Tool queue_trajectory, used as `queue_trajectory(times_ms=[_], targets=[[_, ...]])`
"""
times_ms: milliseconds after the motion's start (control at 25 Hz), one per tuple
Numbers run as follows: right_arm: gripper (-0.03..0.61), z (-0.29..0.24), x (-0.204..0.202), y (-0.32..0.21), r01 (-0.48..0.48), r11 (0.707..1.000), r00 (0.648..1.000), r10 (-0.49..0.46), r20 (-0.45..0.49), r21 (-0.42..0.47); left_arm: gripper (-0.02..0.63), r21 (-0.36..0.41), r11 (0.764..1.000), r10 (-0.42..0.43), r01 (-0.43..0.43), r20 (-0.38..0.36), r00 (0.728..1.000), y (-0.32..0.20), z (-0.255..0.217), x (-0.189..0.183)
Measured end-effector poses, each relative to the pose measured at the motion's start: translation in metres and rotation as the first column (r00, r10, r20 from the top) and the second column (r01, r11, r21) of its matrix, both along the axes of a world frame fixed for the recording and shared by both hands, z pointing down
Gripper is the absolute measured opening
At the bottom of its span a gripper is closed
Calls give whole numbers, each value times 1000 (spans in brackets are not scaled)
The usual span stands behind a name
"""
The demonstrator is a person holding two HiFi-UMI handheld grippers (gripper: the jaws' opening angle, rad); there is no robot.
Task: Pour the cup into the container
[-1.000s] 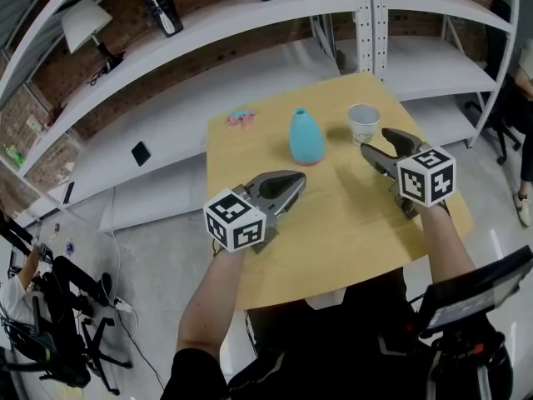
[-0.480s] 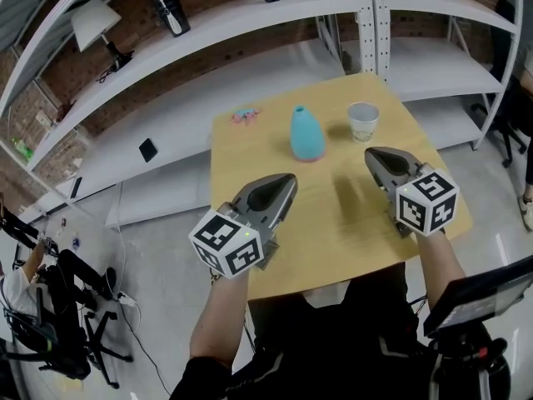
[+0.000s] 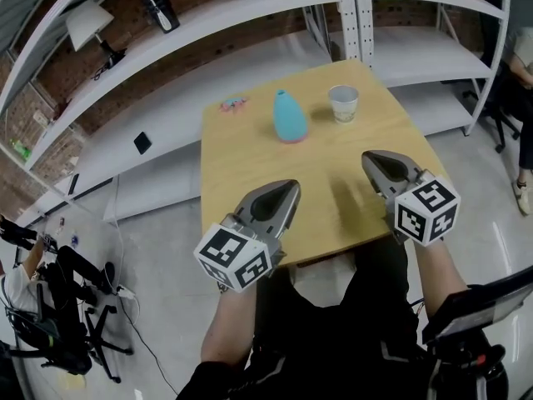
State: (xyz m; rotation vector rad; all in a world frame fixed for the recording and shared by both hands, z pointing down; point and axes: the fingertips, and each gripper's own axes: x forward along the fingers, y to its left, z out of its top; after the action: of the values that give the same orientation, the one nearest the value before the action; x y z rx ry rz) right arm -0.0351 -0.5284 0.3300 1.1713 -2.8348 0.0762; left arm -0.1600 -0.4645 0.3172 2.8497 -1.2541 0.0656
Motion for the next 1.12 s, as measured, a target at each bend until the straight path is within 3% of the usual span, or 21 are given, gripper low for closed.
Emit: queue_trajectory(times_ms=[280, 480, 680, 840, 1120], targets=[[2, -2, 32, 117, 31, 999, 999, -31, 14, 5, 0, 3, 999, -42, 42, -13, 999, 115, 1, 26], [2, -9, 63, 246, 88, 996, 996, -89, 14, 29, 0, 7, 993, -118, 119, -96, 988, 235, -4, 57], [0, 0, 115, 389, 125, 991, 992, -124, -10, 48, 0, -12, 991, -133, 132, -91, 987, 371, 16, 114], [2, 23, 155, 483, 134, 991, 991, -134, -23, 5, 0, -26, 992, -127, 125, -74, 989, 464, 32, 156], [2, 29, 210, 597, 120, 993, 993, -120, -5, -22, 0, -49, 992, -116, 113, -62, 991, 591, 41, 207]])
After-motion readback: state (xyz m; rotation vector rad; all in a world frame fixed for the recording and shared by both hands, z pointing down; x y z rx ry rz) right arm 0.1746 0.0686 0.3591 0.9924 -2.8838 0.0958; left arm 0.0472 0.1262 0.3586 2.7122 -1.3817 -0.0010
